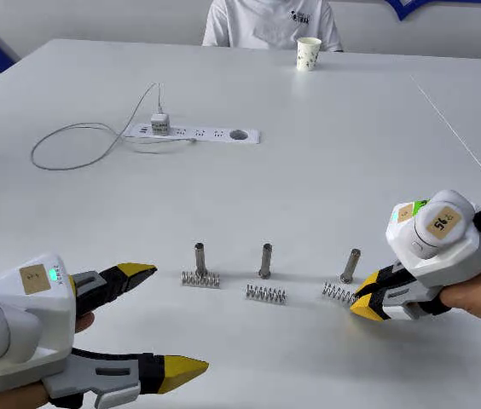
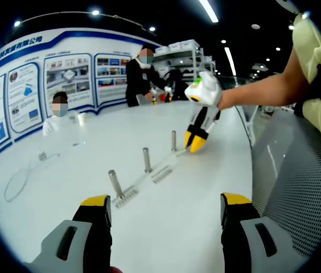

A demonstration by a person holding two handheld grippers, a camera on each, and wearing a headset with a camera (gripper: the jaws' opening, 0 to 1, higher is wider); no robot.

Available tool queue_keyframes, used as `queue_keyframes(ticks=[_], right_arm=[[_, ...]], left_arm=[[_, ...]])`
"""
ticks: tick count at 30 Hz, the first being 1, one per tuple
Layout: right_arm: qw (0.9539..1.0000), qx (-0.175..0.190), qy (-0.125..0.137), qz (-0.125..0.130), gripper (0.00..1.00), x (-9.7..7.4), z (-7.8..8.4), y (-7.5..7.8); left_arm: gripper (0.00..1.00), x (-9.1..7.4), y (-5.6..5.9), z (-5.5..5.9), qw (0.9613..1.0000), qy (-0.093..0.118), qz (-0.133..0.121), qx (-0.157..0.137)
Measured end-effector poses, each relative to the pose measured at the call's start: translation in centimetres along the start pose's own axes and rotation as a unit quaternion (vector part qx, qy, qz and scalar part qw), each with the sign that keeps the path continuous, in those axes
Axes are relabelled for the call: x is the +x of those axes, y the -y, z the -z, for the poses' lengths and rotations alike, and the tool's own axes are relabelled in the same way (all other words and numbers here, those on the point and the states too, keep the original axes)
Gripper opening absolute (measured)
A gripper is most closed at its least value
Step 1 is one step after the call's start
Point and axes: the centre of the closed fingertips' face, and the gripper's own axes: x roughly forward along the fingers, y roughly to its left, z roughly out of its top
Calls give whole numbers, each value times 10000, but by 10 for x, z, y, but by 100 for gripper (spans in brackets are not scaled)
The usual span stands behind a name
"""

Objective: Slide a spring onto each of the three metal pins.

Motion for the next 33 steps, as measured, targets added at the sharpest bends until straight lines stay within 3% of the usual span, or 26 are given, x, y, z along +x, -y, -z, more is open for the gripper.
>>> queue_keyframes(ticks=[17, 33], right_arm=[[9993, -300, 19, -222, 11, -10, -21, -26], [9951, -815, 169, -525, 11, -15, -54, -52]], left_arm=[[70, 28, 15, -9, 9977, -23, 629, 262], [58, 41, 20, -19, 9964, 103, 803, 256]])
